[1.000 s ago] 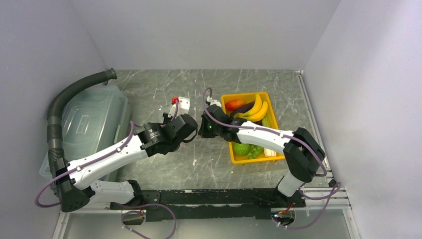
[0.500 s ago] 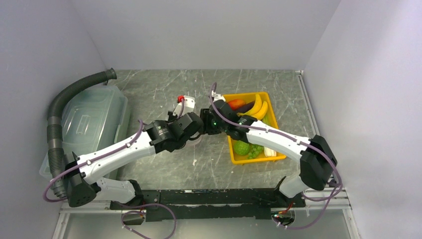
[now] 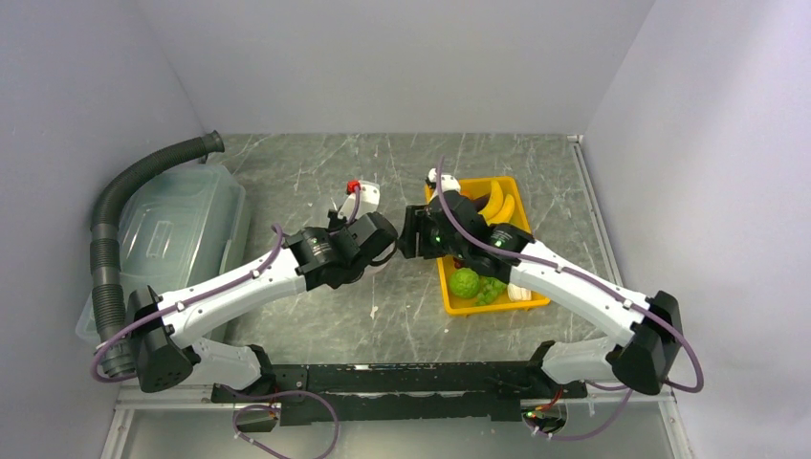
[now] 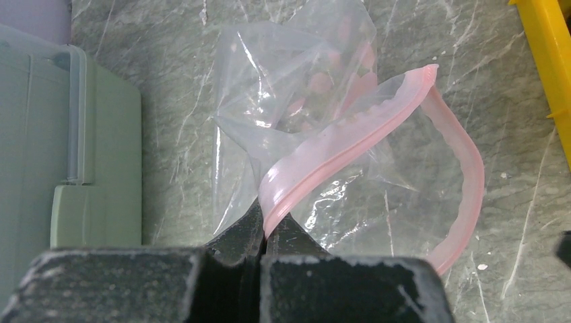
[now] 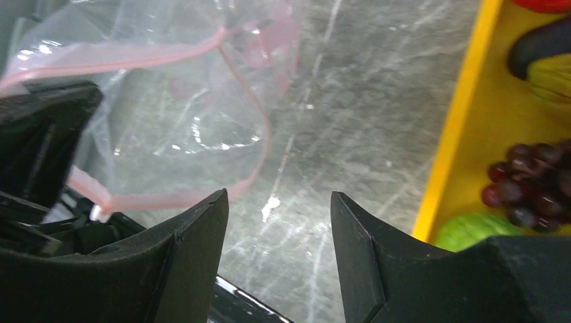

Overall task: Place the food in the zip-top bag and seal the zipper
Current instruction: Open the zipper of the food storage bag at the center of the board, then pick up the fake vegetable from the bin.

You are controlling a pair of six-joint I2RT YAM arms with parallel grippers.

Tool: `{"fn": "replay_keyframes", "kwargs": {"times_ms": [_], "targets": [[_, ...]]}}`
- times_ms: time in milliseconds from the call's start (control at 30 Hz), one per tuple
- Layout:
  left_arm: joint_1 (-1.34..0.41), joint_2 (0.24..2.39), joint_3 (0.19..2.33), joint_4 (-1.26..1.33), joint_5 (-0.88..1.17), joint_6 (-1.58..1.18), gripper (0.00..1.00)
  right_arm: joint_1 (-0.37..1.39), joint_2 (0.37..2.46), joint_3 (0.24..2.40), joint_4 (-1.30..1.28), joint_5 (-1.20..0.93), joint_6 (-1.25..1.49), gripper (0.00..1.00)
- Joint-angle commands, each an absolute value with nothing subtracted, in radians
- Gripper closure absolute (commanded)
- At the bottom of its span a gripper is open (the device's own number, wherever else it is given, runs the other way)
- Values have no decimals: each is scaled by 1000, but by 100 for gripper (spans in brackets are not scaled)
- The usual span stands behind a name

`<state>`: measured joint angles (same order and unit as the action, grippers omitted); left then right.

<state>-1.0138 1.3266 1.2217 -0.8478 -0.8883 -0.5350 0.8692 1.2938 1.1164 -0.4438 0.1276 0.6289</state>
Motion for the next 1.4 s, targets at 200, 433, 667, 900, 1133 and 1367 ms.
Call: {"fn": "replay_keyframes", "kwargs": {"times_ms": [200, 433, 667, 900, 1133, 1367], "targets": [[-1011, 1321, 1270, -842, -881, -521, 100, 819, 1160, 1110, -716, 376, 593, 38], [-1009, 1304, 1263, -834, -851, -500, 100, 701, 1112, 1058, -829, 436, 598, 38], [-1009, 1308, 1273, -816, -808, -470, 100, 574, 1101, 1008, -875, 492, 579, 38], [-1009, 1283, 1258, -805, -767, -471, 100, 457, 1148, 953, -833, 465, 557, 39], [-1009, 1250, 1241, -801, -751, -476, 100, 336, 1232, 894, -719, 377, 516, 35], [-1009, 1234, 1237, -801, -741, -474, 100, 258, 1330, 869, -636, 316, 495, 30]]}}
